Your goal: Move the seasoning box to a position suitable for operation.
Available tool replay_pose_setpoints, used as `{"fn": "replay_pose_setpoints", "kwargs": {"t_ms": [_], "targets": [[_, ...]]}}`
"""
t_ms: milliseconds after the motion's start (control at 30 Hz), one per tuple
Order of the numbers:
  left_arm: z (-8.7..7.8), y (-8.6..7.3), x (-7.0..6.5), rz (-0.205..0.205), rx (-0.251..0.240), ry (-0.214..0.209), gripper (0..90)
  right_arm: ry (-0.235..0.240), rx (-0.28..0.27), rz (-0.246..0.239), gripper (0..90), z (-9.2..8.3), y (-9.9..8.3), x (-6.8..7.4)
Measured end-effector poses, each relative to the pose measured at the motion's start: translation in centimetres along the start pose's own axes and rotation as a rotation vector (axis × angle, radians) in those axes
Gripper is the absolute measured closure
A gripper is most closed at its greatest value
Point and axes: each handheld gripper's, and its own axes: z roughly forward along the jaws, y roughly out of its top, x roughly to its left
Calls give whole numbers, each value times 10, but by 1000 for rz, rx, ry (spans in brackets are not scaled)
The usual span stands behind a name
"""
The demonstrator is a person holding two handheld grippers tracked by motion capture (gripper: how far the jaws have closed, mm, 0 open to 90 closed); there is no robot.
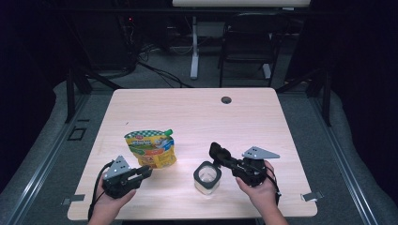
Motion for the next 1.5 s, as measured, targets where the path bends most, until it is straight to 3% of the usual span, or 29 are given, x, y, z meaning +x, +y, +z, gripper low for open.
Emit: {"fn": "replay_pose_setpoints", "kwargs": {"t_ms": [100, 300, 433, 633, 733, 967, 1233, 1500], "targets": [[-2, -2, 7, -5, 7, 33, 711, -7, -7, 8, 789, -1, 0, -2], [-6, -3, 15, -25, 4, 52, 683, -11, -10, 11, 771, 0, 1, -5], [-7, -5, 18, -38, -2, 52, 679, -25, -16, -22, 737, -2, 0, -4], [-8, -3, 22, -61, -3, 35, 671, -41, -23, -31, 684, -8, -3, 0], [-10, -2, 24, -52, -1, 31, 667, -48, -13, -42, 657, -9, -6, 4], [-14, 0, 31, -75, -13, 58, 585, -67, -17, -87, 609, -14, -10, 10], [-22, 2, 42, -90, -34, 78, 547, -72, -19, -48, 601, -21, -12, 3], [-19, 10, 51, -92, -42, 95, 496, -74, -20, -38, 591, -22, -14, 0]]}}
